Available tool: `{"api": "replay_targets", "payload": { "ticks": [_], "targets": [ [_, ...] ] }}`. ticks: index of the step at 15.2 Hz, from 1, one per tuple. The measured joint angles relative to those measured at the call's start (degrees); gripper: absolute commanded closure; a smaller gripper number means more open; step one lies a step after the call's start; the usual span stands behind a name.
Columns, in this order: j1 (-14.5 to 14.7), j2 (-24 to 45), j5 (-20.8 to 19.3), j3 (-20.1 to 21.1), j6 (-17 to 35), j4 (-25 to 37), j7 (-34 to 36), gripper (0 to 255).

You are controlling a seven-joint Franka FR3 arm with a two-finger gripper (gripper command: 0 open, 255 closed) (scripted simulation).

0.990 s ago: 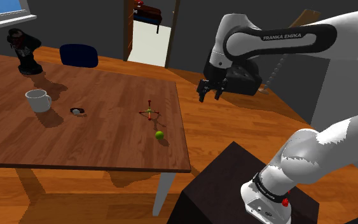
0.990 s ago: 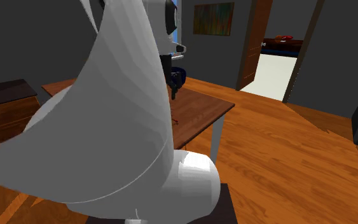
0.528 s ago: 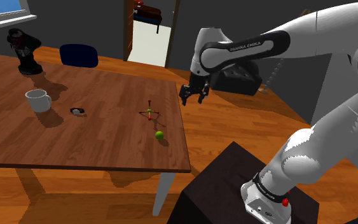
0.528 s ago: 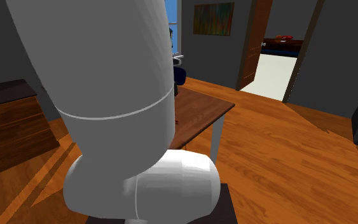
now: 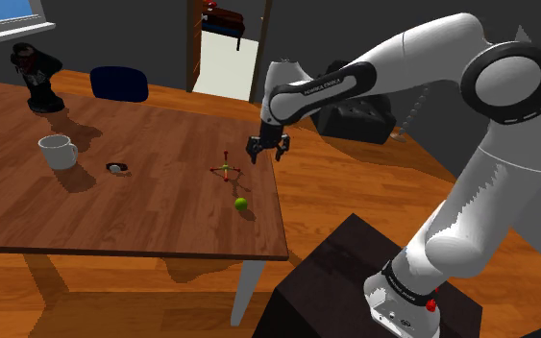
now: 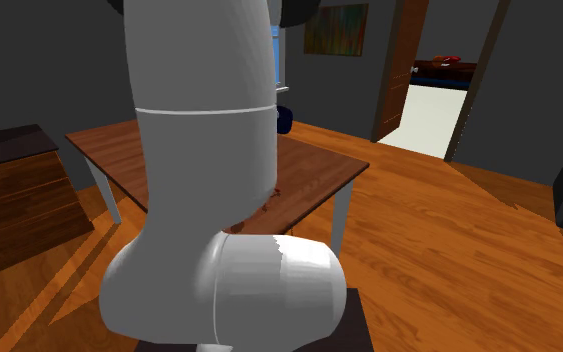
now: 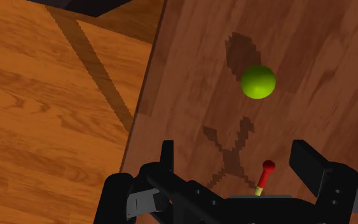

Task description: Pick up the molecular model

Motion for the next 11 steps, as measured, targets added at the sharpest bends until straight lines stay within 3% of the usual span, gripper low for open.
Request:
{"api": "replay_targets", "payload": {
  "ticks": [11],
  "targets": [
    [2.3, 24.0, -3.9, -1.7, 2.5, 22.8, 6.8, 0]
  ]
}}
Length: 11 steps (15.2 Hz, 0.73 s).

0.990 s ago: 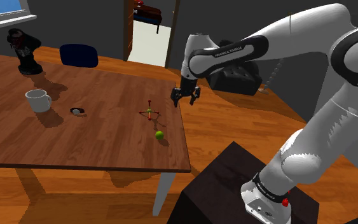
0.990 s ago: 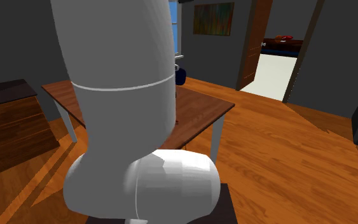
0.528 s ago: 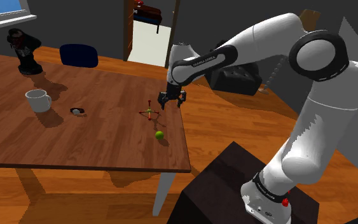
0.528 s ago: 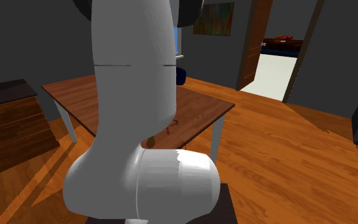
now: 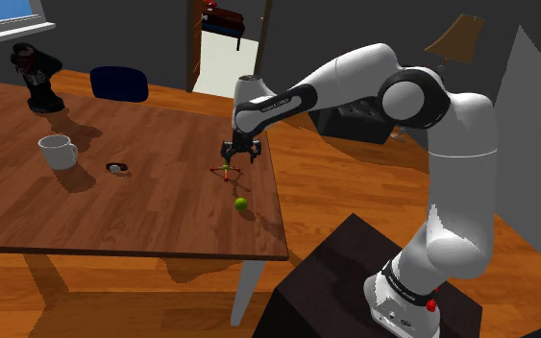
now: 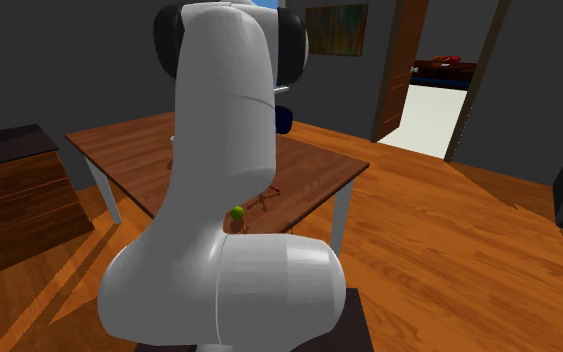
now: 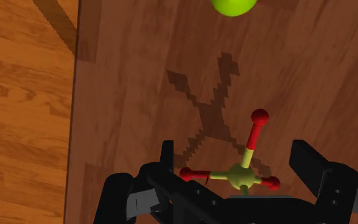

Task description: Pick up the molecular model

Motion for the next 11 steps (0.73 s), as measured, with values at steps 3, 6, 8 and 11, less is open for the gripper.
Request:
{"api": "replay_targets", "payload": {
  "ticks": [3, 6, 8, 11],
  "targets": [
    [0.8, 7.2, -0.5, -0.6, -0.9, 8.4, 1.4, 0],
    [1.1, 14.2, -0.7, -1.3, -2.3, 17.2, 2.1, 0],
    [1.3, 16.4, -0.8, -1.4, -2.2, 19.4, 2.3, 0],
    [1.3, 18.4, -0.9, -1.5, -1.4, 20.6, 2.4, 0]
  ]
}}
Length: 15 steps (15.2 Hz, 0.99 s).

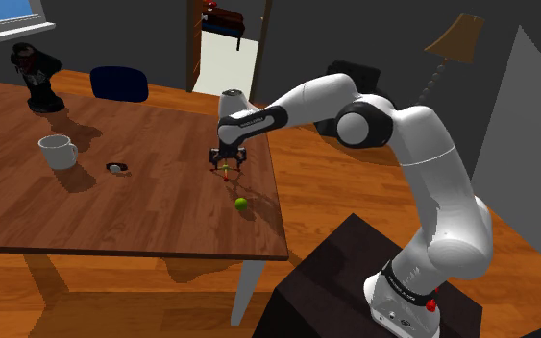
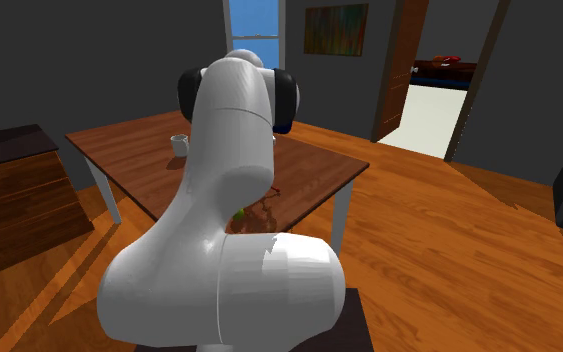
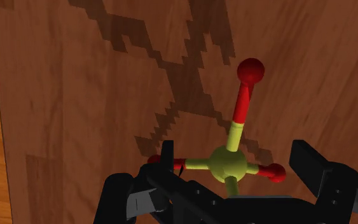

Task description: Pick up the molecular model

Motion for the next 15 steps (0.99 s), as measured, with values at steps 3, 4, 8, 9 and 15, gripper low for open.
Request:
{"api": "replay_targets", "payload": {
  "ticks": [3, 4, 8, 9, 15],
  "targets": [
    [0.0, 1.5, -0.1, -0.1, 1.2, 0.3, 0.2, 0],
    [0.1, 1.7, -0.1, -0.1, 1.3, 0.4, 0.2, 255],
    [0.1, 1.9, -0.1, -0.1, 1.4, 0.5, 0.2, 255],
    [0.1, 1.9, -0.1, -0.1, 1.4, 0.5, 0.2, 255],
    [0.1, 1.7, -0.1, -0.1, 1.1, 0.6, 0.2, 255]
  ]
}}
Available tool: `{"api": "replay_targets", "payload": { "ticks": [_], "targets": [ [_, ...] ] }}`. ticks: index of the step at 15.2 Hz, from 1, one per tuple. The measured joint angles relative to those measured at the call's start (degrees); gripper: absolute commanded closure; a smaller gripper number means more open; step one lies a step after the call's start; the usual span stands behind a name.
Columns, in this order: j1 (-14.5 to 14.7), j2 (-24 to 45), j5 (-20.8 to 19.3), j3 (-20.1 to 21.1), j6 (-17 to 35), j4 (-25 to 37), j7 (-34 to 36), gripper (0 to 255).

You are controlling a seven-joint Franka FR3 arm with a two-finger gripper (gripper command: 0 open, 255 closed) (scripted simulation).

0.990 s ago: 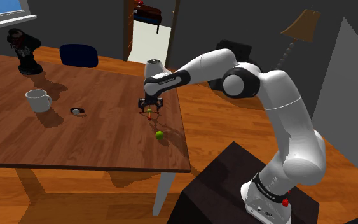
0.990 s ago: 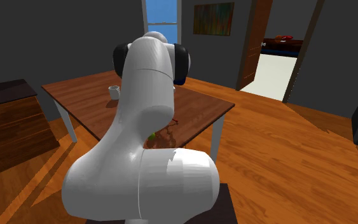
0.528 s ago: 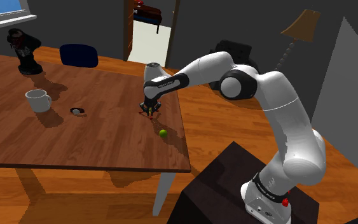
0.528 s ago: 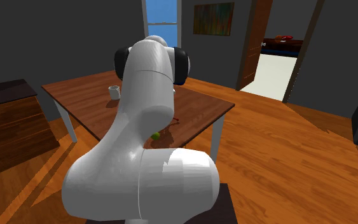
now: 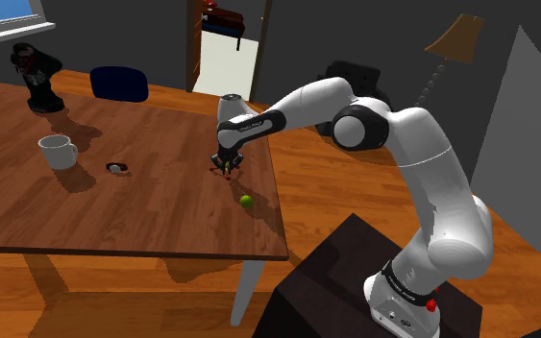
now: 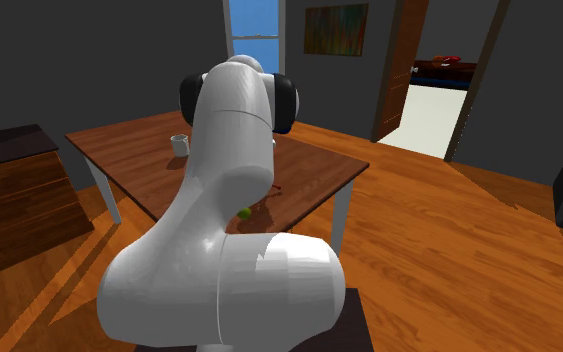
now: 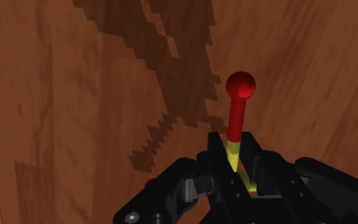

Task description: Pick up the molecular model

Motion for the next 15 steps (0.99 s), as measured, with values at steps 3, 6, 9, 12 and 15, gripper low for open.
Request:
{"api": "replay_targets", "payload": {
  "ticks": [3, 6, 9, 12, 15],
  "targets": [
    [0.1, -1.2, 0.1, 0.1, -1.0, -0.2, 0.0, 255],
    [0.0, -2.9, 0.1, 0.1, -2.2, -0.7, -0.2, 255],
    [-0.1, -4.5, 0.2, 0.2, -3.5, -0.9, -0.4, 255],
    [-0.1, -6.0, 0.3, 0.3, -4.8, -1.1, -0.5, 255],
    [-0.2, -7.1, 0.4, 0.3, -6.0, -1.0, -0.7, 255]
  ]
}}
